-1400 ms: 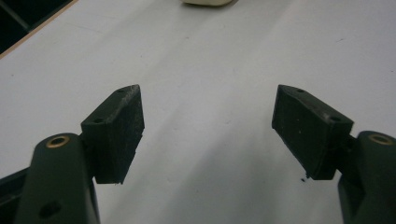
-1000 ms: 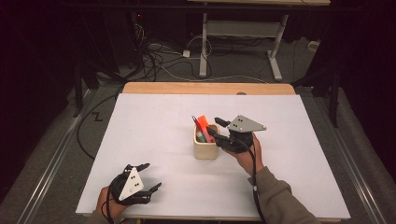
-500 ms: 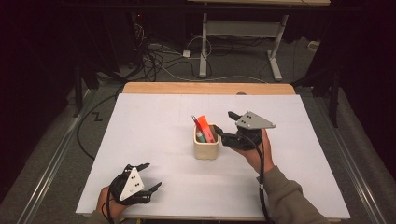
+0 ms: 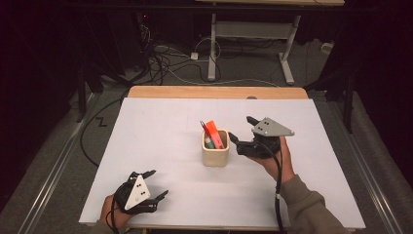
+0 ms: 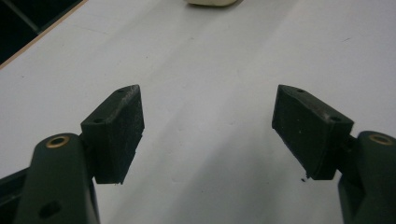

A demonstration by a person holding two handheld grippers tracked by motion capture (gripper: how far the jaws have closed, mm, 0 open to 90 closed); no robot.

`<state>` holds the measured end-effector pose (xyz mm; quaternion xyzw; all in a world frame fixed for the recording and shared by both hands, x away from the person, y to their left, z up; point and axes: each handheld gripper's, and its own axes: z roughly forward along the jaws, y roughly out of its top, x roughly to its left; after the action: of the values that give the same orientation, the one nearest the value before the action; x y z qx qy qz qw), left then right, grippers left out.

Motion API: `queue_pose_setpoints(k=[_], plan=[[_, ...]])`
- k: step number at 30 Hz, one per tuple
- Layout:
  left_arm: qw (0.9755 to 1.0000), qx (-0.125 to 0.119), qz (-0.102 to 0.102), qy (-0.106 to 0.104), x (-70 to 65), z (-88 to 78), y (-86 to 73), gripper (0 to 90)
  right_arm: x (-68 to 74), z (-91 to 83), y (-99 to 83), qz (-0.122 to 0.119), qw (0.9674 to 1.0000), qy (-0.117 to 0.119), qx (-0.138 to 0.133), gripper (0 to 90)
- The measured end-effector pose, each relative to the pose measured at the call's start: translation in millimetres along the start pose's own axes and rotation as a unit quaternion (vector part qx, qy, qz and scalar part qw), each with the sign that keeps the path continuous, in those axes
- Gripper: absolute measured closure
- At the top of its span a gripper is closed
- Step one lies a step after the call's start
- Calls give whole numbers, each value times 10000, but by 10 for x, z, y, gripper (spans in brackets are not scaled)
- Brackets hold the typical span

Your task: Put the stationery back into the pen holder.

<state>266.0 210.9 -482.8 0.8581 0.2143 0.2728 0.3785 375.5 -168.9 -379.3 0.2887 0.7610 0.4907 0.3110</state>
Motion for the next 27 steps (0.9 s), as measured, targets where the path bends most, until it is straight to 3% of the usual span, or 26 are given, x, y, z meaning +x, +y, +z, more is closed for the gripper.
queue_pose_setpoints(k=[10,27], plan=[[10000,14,23,11,-8,3,4,245,-54,-176,-3,-102,9999,-4,39,212],[10000,34,44,12,-20,12,10,245,-41,-416,-146,-554,9983,-1,204,222]])
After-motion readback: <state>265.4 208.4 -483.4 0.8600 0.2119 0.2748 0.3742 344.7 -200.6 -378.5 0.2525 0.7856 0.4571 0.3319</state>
